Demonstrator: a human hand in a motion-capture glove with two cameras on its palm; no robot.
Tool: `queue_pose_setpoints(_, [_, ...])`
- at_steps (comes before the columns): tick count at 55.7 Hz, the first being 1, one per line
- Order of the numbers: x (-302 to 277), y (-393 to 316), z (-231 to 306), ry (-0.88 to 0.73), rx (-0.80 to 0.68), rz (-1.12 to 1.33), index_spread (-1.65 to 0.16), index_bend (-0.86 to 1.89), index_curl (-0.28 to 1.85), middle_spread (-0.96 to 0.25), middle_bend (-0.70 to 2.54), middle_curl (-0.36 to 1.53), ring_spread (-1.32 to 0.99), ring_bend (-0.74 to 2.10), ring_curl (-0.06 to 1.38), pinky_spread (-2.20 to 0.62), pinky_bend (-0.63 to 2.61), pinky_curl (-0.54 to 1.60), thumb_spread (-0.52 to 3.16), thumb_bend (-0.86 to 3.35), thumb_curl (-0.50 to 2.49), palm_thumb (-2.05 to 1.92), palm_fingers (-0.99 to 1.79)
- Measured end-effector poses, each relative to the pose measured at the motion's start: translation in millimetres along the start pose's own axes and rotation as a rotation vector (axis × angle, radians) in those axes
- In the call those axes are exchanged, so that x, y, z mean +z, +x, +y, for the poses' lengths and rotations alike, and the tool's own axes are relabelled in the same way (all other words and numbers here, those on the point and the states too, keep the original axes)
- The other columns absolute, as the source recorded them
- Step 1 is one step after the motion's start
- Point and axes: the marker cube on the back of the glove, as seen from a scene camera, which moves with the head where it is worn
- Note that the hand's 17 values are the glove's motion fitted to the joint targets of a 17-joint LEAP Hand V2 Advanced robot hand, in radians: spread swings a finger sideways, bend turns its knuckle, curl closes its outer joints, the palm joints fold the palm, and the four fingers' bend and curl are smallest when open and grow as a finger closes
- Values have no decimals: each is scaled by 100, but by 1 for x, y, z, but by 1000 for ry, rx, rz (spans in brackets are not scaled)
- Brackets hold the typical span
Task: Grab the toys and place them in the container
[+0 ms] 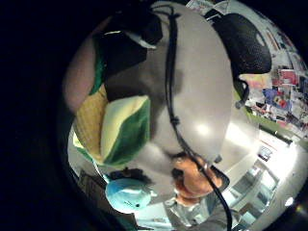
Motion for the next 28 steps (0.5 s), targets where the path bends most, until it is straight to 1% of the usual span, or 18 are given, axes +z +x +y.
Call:
queue_pose_setpoints(5, [9, -2, -5, -8, 31, 39, -2, 7, 16, 14, 23, 37, 5, 49, 23, 4, 97, 37, 117, -5, 15, -7, -15])
queue_pose_setpoints(9, [17, -4, -10, -1, 40, 63, -1, 3, 15, 14, 22, 37, 5, 56, 24, 3, 100, 37, 116, -5, 16, -6, -10])
queue_pose_setpoints(15, [30, -7, -14, 7, 40, 97, 0, -3, 9, 14, 28, 39, -1, 87, 32, -1, 111, 39, 117, -3, 18, -3, 7])
queue_pose_setpoints(16, [32, -8, -15, 13, 40, 104, 0, -4, 8, 13, 30, 40, -3, 95, 34, -3, 112, 39, 118, -2, 18, -1, 12])
queue_pose_setpoints(19, [35, -9, -16, 42, 35, 121, 0, -4, 5, 10, 41, 44, -8, 106, 37, -8, 115, 40, 120, 0, 20, 3, 18])
queue_pose_setpoints(20, [35, -9, -17, 55, 33, 124, 0, -4, 5, 9, 42, 44, -10, 109, 38, -9, 115, 40, 120, 0, 20, 2, 15])
queue_pose_setpoints(23, [35, -10, -19, 89, 28, 120, -1, -3, 2, 3, 58, 50, -16, 120, 42, -17, 120, 41, 126, 6, 23, 14, 31])
queue_pose_setpoints(27, [35, -9, -21, 107, 13, 108, -3, 2, 1, -3, 69, 54, -22, 134, 46, -25, 125, 42, 132, 15, 26, 31, 45])
queue_pose_setpoints(28, [34, -8, -21, 109, 6, 106, -3, 2, 0, -4, 70, 54, -24, 135, 47, -26, 125, 42, 132, 16, 27, 32, 43])
